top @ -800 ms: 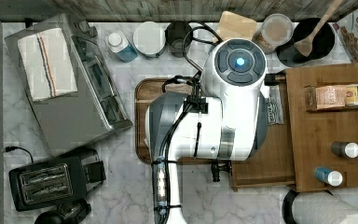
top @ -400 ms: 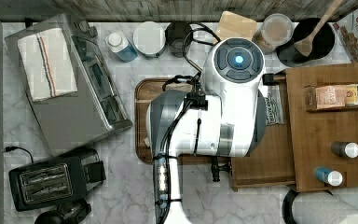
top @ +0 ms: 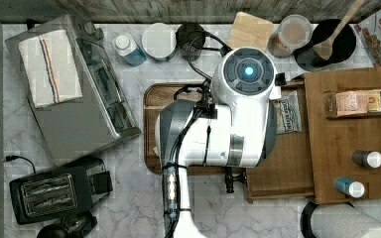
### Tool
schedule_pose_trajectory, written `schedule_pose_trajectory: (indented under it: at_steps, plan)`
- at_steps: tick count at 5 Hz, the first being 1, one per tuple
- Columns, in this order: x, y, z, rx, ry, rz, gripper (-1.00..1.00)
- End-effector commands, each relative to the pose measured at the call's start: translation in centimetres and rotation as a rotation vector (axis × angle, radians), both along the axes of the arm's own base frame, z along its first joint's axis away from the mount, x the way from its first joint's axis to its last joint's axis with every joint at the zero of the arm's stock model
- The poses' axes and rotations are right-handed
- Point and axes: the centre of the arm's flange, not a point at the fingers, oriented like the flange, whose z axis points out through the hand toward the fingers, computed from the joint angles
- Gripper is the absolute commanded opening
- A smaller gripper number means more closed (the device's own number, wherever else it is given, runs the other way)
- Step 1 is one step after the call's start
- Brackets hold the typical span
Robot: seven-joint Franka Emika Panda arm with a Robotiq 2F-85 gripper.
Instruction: Close the drawer.
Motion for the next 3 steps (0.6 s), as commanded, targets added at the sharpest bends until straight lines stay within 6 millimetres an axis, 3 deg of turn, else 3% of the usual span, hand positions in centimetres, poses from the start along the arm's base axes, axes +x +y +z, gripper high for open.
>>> schedule_pose_trajectory:
  at_steps: [1, 3]
  plan:
    - [-0.6, 5.6, -6.2, 0.017, -0.052, 0.422, -1.00]
    - [-1.0, 4.7, -12.4, -0.070, 0.005, 0.504, -1.00]
